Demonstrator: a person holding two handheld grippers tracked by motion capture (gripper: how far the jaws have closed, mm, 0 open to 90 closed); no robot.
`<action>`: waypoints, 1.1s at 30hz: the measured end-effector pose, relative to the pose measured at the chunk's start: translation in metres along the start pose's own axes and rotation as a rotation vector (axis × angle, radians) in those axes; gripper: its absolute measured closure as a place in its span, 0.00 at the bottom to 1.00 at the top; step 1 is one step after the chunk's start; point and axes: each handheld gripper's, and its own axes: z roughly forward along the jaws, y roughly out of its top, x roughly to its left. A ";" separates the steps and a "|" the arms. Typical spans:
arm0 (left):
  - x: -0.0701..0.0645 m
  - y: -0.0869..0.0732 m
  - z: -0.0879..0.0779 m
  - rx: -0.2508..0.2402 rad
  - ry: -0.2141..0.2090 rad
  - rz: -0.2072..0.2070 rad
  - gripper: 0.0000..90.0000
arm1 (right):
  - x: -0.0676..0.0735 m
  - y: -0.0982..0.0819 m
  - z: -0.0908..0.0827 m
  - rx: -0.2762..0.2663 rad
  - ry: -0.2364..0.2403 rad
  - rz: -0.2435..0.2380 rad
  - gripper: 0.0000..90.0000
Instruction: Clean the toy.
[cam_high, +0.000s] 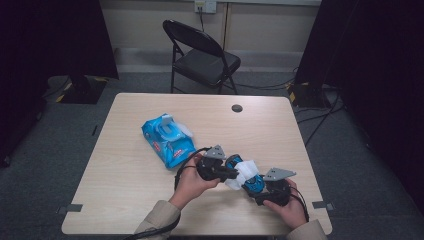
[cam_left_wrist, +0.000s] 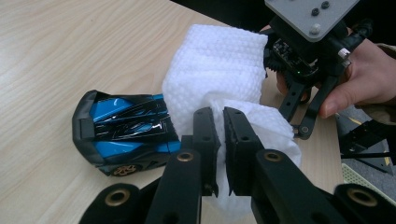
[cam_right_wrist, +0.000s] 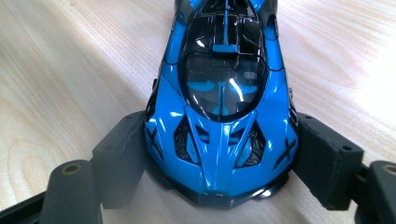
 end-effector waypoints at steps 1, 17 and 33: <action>-0.001 0.001 0.002 0.008 -0.001 0.004 0.94 | 0.000 0.000 0.000 0.000 0.000 0.000 0.27; -0.014 -0.001 0.052 0.101 -0.031 0.034 0.93 | 0.000 0.000 0.000 0.000 0.000 0.000 0.27; -0.007 -0.002 0.056 0.136 0.046 0.069 0.92 | 0.000 0.000 0.000 0.001 0.001 0.000 0.27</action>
